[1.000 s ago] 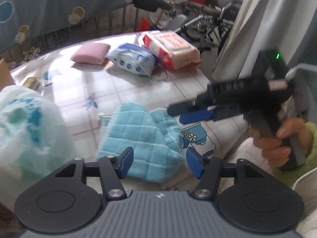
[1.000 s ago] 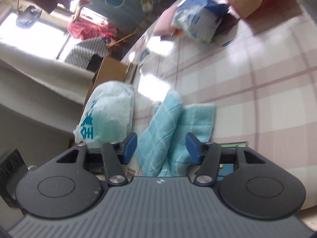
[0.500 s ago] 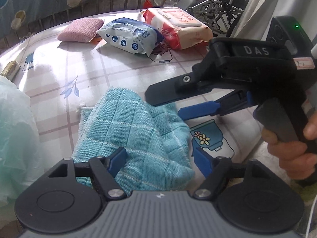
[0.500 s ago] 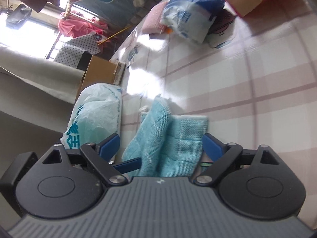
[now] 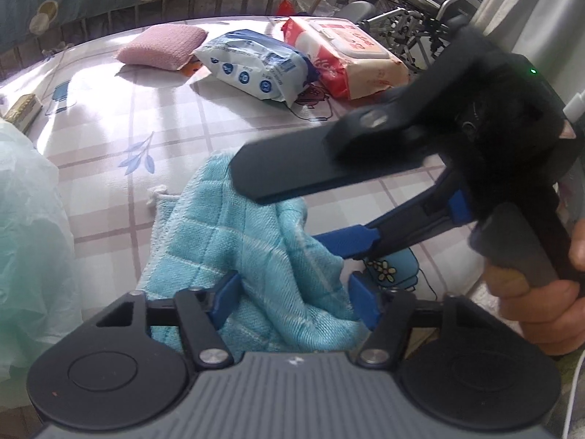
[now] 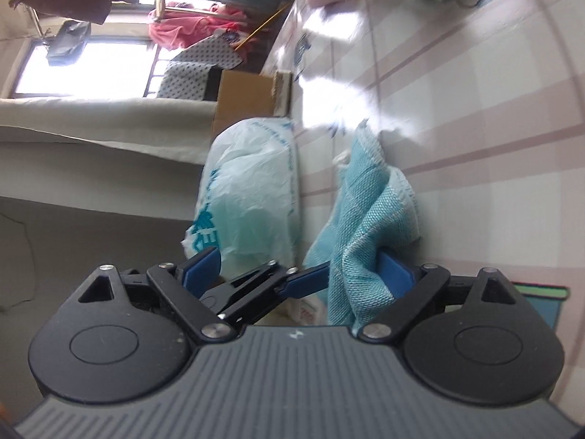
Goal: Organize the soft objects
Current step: 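Grasp the towel with the left tool while the right tool releases it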
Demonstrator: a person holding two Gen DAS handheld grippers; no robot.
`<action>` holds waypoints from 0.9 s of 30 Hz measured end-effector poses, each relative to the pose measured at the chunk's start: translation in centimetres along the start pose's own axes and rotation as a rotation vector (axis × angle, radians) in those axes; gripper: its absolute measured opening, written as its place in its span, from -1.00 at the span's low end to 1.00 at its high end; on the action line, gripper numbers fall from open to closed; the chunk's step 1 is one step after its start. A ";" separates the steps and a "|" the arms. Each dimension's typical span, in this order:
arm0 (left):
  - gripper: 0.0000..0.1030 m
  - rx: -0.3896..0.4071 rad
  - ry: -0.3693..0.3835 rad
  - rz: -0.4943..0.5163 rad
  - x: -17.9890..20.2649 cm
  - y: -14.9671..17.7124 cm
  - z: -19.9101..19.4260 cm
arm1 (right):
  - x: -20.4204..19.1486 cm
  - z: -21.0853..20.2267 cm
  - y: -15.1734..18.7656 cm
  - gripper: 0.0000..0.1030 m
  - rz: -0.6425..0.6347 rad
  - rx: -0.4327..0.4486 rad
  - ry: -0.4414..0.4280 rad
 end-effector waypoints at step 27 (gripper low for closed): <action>-0.71 0.173 -0.044 -0.056 -1.9 -1.0 -10.0 | -10.1 -8.6 0.1 0.79 -0.218 0.200 -0.016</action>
Point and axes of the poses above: each gripper's, at about its wrist camera, not at the fingertips, and z roughly the way its jaws point, x to its right, y to its underside, the point moved 10 cm from there along z, roughly the way its jaws point, and after that the axes turned 15 degrees about z, right-handed, at the moved point
